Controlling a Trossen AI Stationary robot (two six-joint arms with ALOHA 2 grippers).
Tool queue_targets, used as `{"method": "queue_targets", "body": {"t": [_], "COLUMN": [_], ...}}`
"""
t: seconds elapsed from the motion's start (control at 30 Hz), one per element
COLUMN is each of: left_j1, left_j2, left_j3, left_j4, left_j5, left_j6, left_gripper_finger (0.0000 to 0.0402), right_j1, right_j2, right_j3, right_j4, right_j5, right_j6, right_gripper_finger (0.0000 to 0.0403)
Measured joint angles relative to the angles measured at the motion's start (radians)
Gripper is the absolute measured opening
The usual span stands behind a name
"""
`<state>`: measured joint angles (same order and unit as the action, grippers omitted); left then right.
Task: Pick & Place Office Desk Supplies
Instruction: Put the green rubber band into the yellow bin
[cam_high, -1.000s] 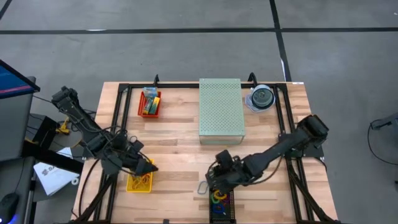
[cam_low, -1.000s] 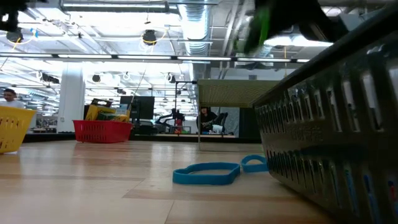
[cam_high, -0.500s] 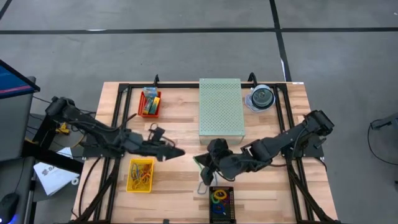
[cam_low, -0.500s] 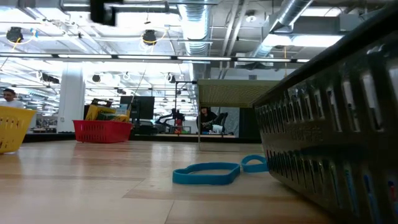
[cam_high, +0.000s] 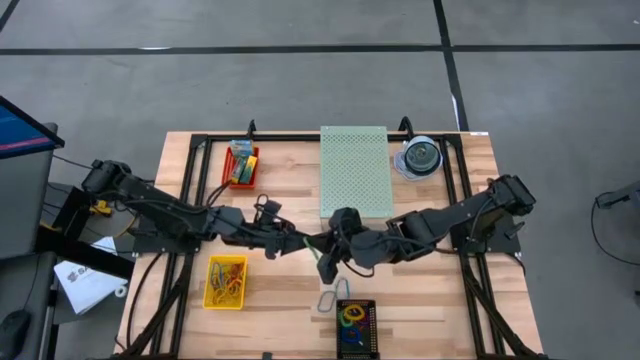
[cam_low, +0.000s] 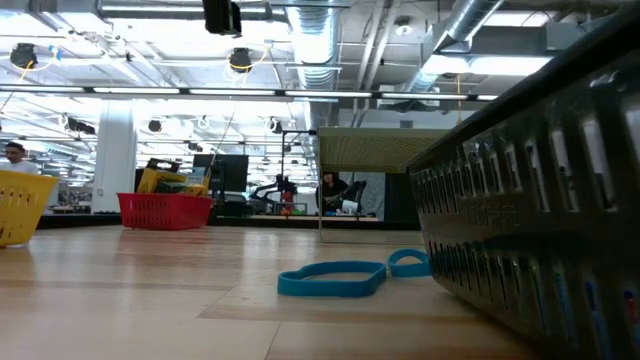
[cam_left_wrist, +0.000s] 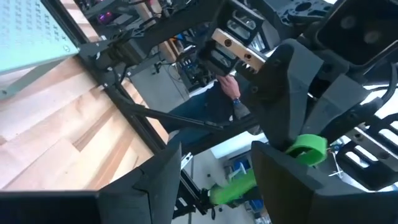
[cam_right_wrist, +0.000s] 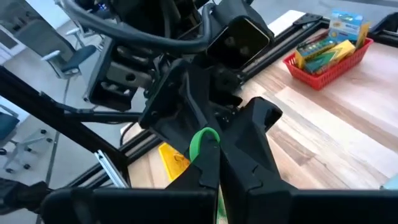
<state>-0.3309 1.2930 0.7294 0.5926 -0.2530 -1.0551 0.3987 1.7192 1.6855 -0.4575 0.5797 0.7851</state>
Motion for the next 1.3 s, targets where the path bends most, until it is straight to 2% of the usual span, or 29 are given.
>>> {"method": "queue_targets", "body": {"t": [0.27,0.53,0.73,1.3], "left_j1": [0.0,-0.013,-0.018,-0.002], "left_j2": [-0.005,-0.01,-0.01,-0.01], "left_j3": [0.004,0.004,0.004,0.004], "left_j4": [-0.026,-0.021,0.068,0.088], "left_j5": [0.007,0.055,0.086,0.05], "left_j6": [0.006,0.083,0.134,0.161], "left_gripper_finger": [0.0191,0.0191,0.0191,0.0191], "right_j1": [-0.006,0.027,0.031,0.006], "right_j2": [-0.014,-0.033,-0.04,-0.034], "right_j3": [0.0,-0.002,-0.002,-0.002], "right_j4": [0.091,0.049,0.024,0.055], "right_j5": [-0.002,0.05,0.077,0.072], "right_j6": [-0.061,-0.044,-0.036,-0.041], "right_gripper_finger": [0.0,0.0,0.0,0.0]}}
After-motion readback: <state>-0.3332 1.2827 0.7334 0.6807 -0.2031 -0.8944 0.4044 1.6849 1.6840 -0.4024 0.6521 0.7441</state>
